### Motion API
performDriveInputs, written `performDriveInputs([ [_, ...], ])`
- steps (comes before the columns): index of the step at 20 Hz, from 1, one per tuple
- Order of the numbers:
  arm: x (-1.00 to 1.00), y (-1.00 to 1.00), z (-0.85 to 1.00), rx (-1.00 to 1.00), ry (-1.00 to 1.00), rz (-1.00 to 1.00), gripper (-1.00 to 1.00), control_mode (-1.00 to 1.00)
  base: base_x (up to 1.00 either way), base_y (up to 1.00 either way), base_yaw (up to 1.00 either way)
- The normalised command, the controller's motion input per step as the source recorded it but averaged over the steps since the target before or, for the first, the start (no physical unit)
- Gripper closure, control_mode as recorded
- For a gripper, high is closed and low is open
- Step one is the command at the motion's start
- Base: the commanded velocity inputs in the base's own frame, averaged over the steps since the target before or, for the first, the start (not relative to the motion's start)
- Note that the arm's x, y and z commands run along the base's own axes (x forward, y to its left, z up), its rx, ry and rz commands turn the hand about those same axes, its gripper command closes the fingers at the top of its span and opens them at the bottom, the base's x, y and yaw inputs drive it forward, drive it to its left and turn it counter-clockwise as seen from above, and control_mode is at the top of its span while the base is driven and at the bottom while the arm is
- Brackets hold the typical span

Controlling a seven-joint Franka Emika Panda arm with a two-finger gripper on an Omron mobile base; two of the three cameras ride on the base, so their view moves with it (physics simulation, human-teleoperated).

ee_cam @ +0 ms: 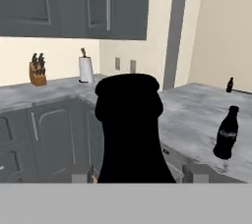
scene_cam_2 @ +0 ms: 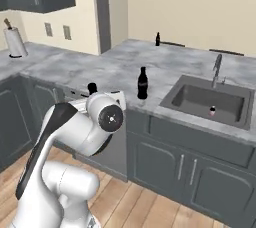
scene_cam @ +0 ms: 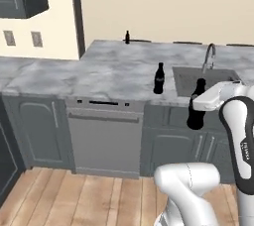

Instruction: Place the large bottle from the dining counter next to the other large bottle outside the sink, and place the small bottle from the dining counter next to the other small bottle inside the sink.

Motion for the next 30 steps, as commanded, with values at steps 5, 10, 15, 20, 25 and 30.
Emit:
performDriveInputs([
  [5, 0.0, 0.0, 0.0, 0.0, 0.0, 0.0, 1.0, 1.0, 0.0, 0.0, -0.5],
  [10, 0.0, 0.0, 0.0, 0.0, 0.0, 0.0, 1.0, 1.0, 0.0, 0.0, -0.5],
  [15, 0.0, 0.0, 0.0, 0.0, 0.0, 0.0, 1.0, 1.0, 0.0, 0.18, -0.43],
  [20, 0.0, 0.0, 0.0, 0.0, 0.0, 0.0, 1.0, 1.0, -0.04, 0.66, -0.24],
  [25, 0.0, 0.0, 0.0, 0.0, 0.0, 0.0, 1.0, 1.0, -0.08, 0.89, -0.14],
  [30, 0.0, 0.0, 0.0, 0.0, 0.0, 0.0, 1.0, 1.0, -0.01, 0.81, -0.04],
])
